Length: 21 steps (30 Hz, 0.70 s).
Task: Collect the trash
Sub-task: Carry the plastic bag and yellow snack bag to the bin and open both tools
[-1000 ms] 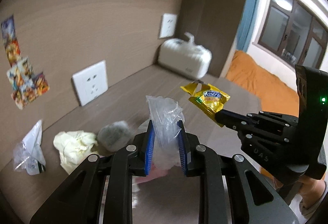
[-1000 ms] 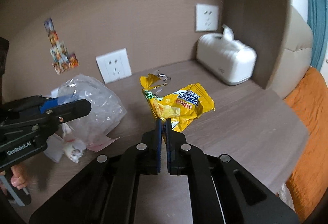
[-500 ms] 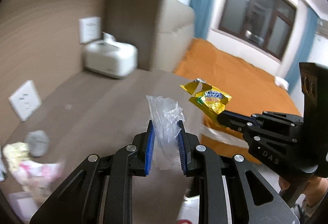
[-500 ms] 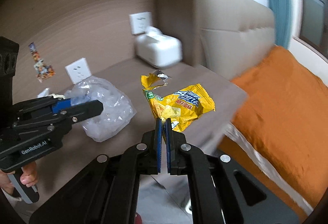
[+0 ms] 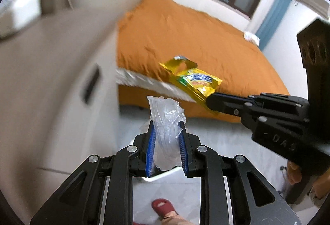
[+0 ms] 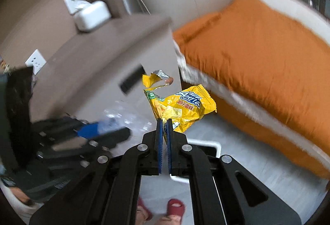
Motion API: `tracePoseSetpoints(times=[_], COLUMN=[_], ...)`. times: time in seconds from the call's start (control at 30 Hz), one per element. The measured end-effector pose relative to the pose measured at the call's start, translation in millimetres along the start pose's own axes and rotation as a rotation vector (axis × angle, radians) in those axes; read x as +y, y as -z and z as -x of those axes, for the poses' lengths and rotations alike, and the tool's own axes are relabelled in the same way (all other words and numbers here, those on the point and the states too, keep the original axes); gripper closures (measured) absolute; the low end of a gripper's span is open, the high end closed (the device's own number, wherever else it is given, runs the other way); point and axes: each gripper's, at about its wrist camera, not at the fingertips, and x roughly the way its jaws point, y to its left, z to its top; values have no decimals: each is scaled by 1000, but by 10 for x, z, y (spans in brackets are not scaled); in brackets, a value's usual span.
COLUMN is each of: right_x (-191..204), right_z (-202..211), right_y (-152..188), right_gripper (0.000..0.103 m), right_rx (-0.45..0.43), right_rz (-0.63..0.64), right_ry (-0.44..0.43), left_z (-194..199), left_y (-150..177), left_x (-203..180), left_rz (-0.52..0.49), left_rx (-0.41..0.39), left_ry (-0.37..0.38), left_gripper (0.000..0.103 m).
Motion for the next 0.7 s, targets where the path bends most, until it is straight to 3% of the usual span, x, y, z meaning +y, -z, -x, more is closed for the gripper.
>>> tracePoseSetpoints(times=[0.17,0.47,0.53,0.6,0.63,0.67,0.7], right_x=[-417,-1051,-1134,-1197,-1235,-1273,-1307], right_z=[-663,-2074,-2345,-2518,-2632,-2712,-2759], right_y=[260,953,1115,1227,1295,1345,1387], right_gripper=[98,98,97,85,48,9,4], right_rx=[81,225,248,259,272,280,279], right_rz=[-37,-87,-85,-76,-66,-64,-72], right_ry=[-21,-53,-48,-33,-25,-10,2], left_z=[-982,-2491,-2720,-2959,-3055,-3108,-3173], left_y=[294,1130,1281,1412,1476,1516,1584], left_x=[49,315,366,431,460,462,457], left_rz=[8,14,27,62,77,82,88], left_rx=[77,200,223,249,246,243,243], left_ry=[39,19,20,29,21,15,13], left_gripper=[82,82,75,37,15,12,12])
